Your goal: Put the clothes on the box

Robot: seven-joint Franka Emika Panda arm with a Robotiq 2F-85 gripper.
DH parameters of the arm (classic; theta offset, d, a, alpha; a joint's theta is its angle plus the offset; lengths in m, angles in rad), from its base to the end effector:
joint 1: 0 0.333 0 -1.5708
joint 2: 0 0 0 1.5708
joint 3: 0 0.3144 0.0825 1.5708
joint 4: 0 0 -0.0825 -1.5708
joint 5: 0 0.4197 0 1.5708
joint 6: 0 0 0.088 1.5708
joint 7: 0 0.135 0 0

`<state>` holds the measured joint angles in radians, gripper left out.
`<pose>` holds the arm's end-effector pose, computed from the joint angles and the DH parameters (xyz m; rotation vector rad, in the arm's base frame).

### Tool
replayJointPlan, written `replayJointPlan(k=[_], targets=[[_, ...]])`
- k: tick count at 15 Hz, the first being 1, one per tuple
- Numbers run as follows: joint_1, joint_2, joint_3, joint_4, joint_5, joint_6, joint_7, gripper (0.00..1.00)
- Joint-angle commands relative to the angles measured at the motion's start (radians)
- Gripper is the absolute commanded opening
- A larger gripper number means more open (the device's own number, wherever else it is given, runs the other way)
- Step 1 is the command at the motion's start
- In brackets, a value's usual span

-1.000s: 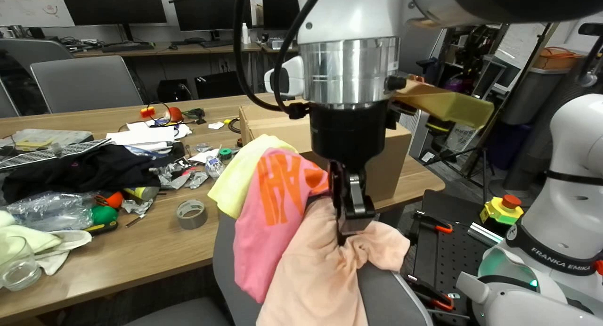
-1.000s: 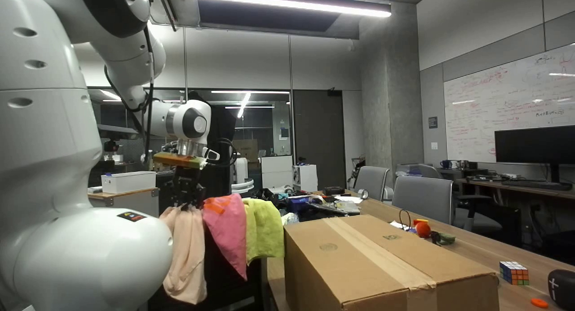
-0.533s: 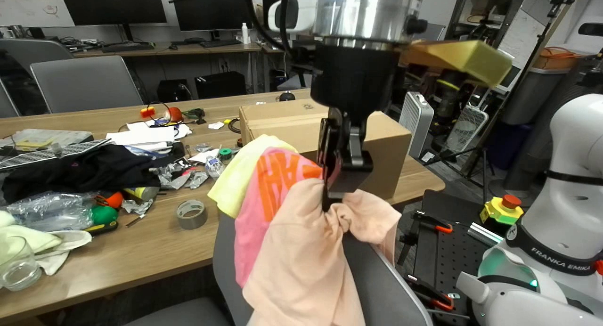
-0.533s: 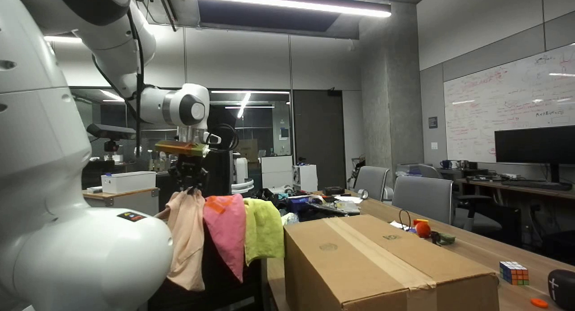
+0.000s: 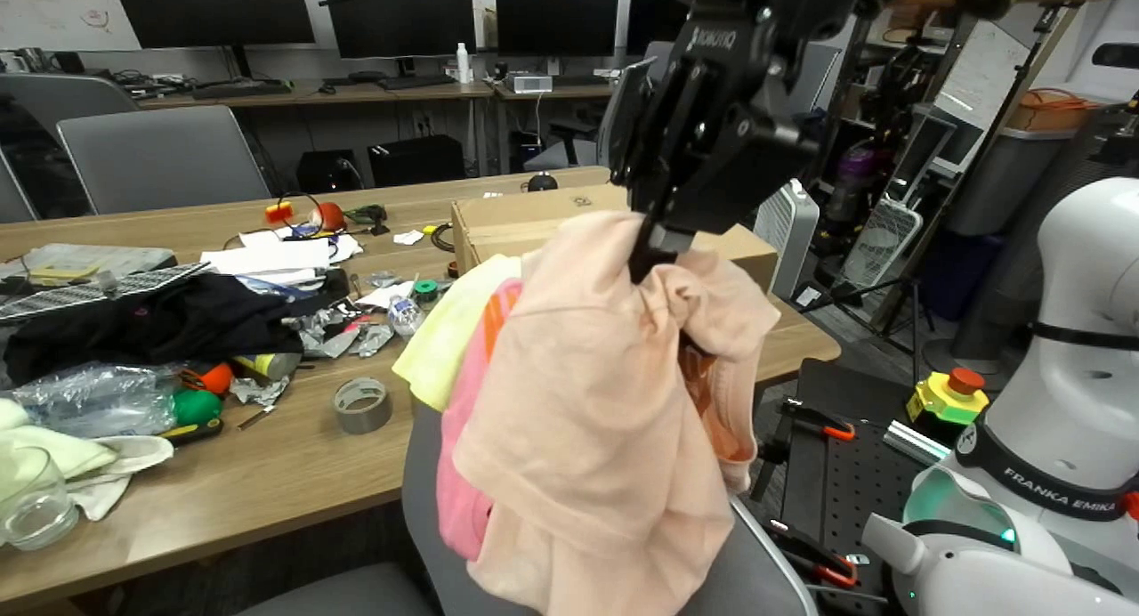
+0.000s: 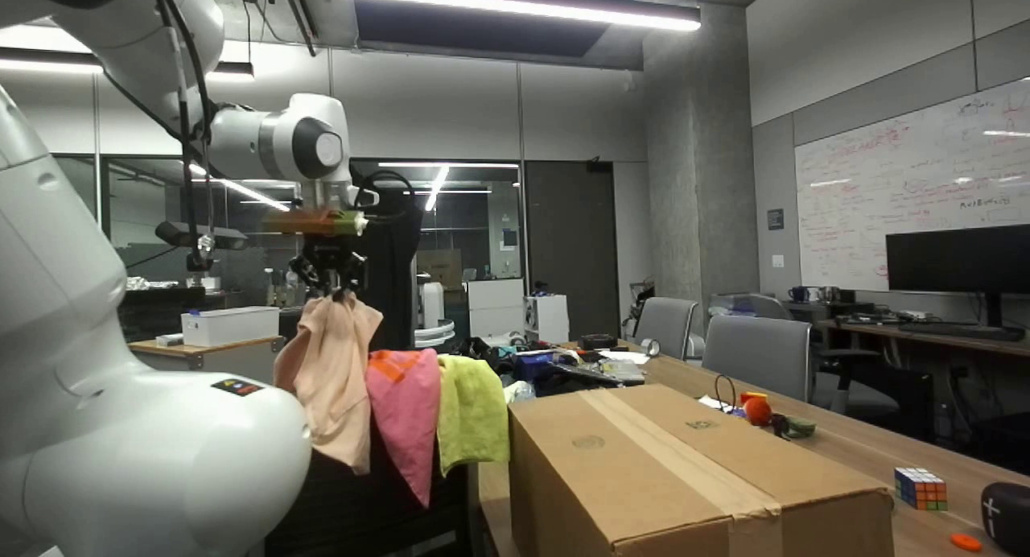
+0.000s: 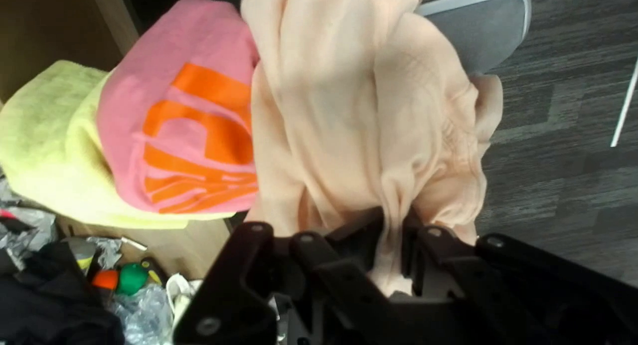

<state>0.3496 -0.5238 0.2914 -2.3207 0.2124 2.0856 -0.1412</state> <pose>0.3615 0.3010 0.5173 -2.8271 -1.0084 -0.3836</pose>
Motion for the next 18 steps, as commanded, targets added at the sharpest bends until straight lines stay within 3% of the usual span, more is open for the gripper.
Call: replayJointPlan(k=[1,11,14,18], targets=[[0.010,-0.042,0.017,0.067,-0.081,-0.037,0.014,0.02],[-0.010,-0.050,0.030,0.263,-0.143,-0.103,0.065,0.02],[-0.059,-0.036,0.034,0.306,-0.199,-0.129,0.113,0.02],[-0.139,-0.050,-0.017,0.377,-0.251,-0.202,0.181,0.02]])
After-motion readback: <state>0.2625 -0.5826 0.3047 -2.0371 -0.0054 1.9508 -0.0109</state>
